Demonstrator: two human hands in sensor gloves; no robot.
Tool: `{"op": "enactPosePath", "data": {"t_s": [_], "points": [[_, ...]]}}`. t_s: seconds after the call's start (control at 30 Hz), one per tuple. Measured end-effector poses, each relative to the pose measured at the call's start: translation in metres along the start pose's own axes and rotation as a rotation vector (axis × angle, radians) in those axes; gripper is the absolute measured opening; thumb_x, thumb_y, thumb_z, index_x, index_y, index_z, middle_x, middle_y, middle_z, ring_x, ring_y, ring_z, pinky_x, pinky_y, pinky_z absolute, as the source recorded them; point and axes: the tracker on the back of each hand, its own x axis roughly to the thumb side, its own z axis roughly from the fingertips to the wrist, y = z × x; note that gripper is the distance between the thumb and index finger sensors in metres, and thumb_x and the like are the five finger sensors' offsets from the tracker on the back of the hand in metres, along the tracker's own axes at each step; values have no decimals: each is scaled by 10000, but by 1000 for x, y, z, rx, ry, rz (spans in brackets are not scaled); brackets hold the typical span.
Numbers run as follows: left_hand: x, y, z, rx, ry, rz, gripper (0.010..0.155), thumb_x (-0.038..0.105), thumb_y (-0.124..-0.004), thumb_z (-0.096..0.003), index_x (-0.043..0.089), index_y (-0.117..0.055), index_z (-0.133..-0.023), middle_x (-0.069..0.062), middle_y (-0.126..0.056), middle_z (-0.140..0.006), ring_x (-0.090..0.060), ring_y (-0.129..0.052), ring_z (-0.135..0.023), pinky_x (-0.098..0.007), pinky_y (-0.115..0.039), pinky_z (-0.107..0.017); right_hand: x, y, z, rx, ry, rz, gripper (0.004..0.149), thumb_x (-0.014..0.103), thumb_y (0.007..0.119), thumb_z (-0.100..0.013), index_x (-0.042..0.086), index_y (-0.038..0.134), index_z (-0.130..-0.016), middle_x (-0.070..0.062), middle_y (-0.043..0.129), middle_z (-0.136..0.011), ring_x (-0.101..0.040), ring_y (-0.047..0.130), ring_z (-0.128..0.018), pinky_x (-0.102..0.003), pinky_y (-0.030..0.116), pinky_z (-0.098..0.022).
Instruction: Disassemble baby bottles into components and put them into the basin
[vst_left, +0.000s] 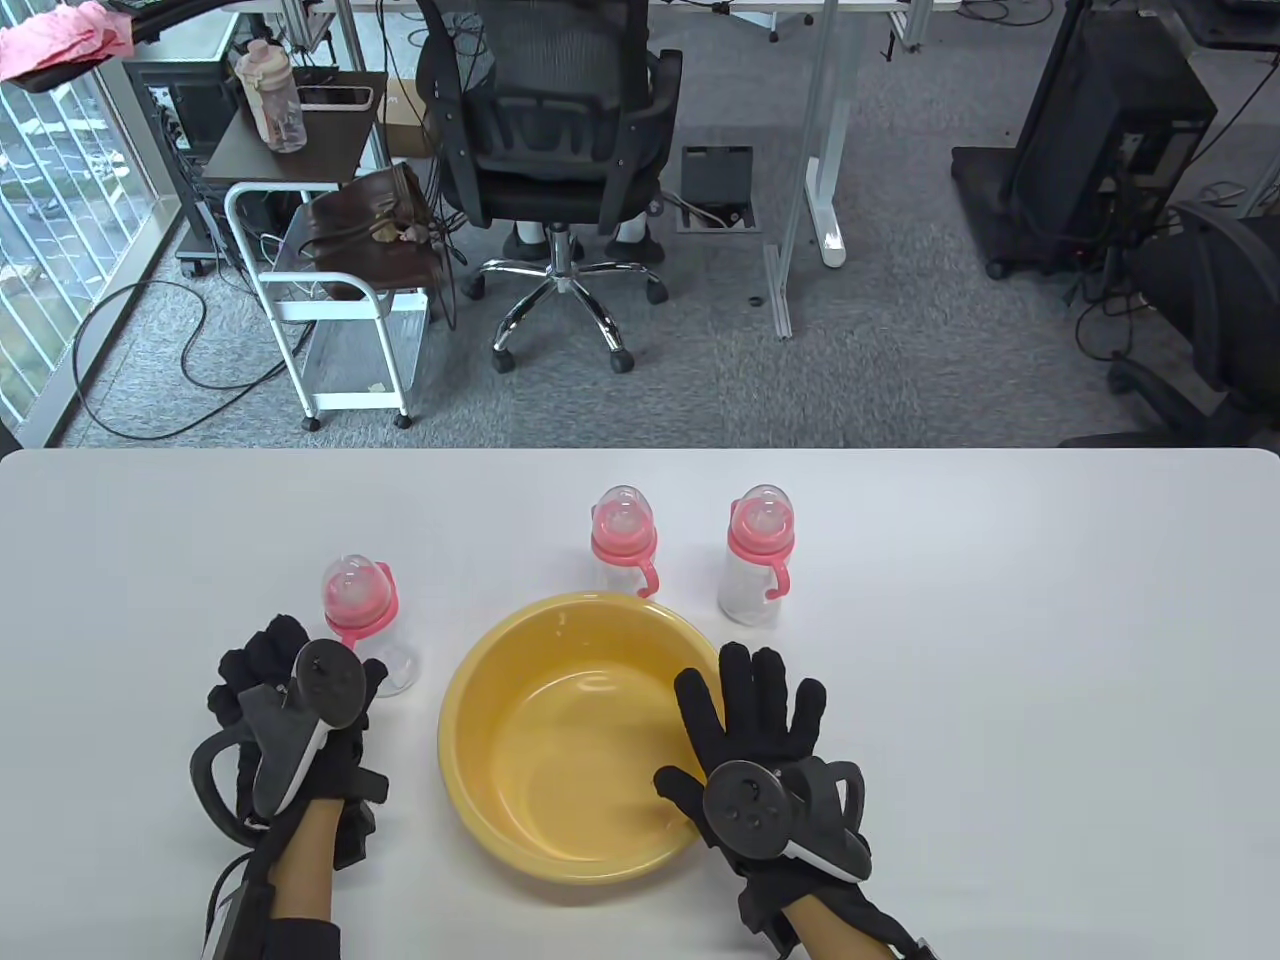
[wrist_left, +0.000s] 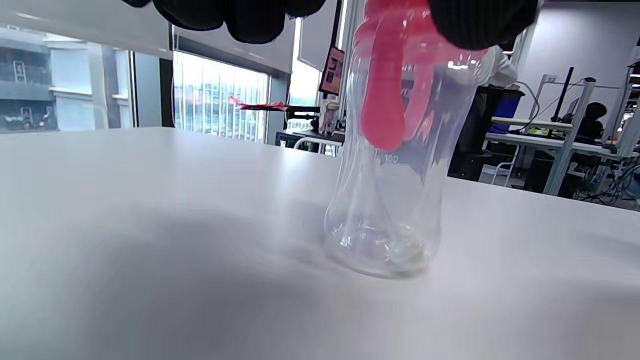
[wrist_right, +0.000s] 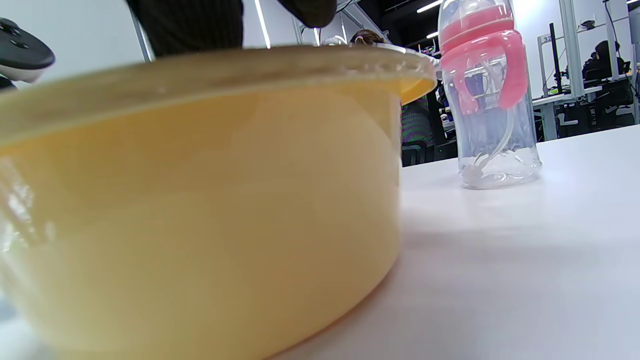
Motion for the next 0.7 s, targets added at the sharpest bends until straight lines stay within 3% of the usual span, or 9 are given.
{"op": "enactPosePath", "data": {"t_s": [0.1, 0.23, 0.33, 0.5, 0.7], "points": [[4, -9, -8, 0, 38, 59, 816, 584, -705, -500, 50, -529, -1092, -230, -694, -1092, -502, -700, -1041, -646, -573, -739, 0, 0, 0, -1, 2, -2, 808, 484, 702, -572, 152, 279, -1176, -281, -20, -1147, -624, 57, -1042, -815, 45, -637], [8, -17, -11, 5, 44, -46, 662, 556, -657, -533, 105, -690, -1016, -165, -865, -986, -431, -874, -947, -597, -694, -695, 0, -1, 0, 1, 5, -3, 806, 483, 700, -573, 153, 279, -1176, -282, -18, -1147, -623, 57, -1043, -813, 44, -640], [9, -19, -11, 45, 21, -29, 574, 513, -660, -542, 129, -767, -956, -133, -938, -914, -400, -942, -889, -577, -739, -667, 0, -1, 0, 3, 8, 1, 802, 482, 697, -575, 149, 283, -1176, -284, -17, -1147, -624, 62, -1043, -814, 48, -640], [6, -18, -9, 64, 50, 65, 490, 458, -655, -556, 155, -792, -915, -106, -960, -882, -364, -975, -861, -553, -763, -659, 0, -1, 1, 5, 14, 4, 798, 480, 695, -577, 146, 287, -1176, -285, -16, -1146, -625, 65, -1042, -814, 52, -640], [2, -3, 0, 180, -35, 108, 437, 453, -688, -541, 194, -798, -875, -79, -953, -871, -341, -969, -863, -540, -760, -664, 0, -1, 1, 1, 17, 1, 793, 485, 689, -577, 143, 297, -1175, -288, -9, -1148, -625, 69, -1043, -815, 58, -641]]}}
